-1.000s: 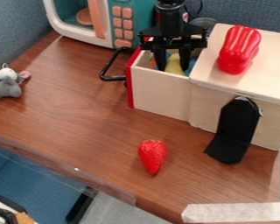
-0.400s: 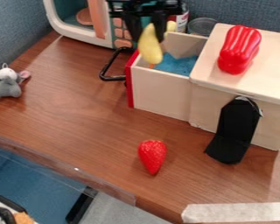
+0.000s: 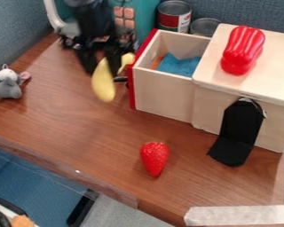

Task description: Puts a yellow thing on the table

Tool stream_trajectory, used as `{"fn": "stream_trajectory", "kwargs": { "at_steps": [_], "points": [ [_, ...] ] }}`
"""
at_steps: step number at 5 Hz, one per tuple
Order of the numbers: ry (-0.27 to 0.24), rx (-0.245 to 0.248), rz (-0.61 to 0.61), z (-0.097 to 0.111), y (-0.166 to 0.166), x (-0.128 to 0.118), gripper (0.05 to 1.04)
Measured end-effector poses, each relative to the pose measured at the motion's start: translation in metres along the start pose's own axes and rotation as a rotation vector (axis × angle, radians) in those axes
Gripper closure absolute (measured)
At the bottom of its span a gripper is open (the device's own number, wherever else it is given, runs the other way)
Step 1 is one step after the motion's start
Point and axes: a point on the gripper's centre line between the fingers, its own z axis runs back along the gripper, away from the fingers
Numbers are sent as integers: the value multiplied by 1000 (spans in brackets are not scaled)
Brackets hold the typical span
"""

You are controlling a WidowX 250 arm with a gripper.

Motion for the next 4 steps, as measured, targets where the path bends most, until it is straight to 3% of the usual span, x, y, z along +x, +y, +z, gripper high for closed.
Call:
{"fn": "stream_trajectory", "kwargs": {
  "at_steps": [1,2,3,4],
  "points": [
    [2,82,-3,-30,15,-10,607],
    [55,119,34,-56,29,-15,607],
    [126,84,65,-75,45,-19,608],
    [164,73,73,-76,47,-19,533]
  ]
}}
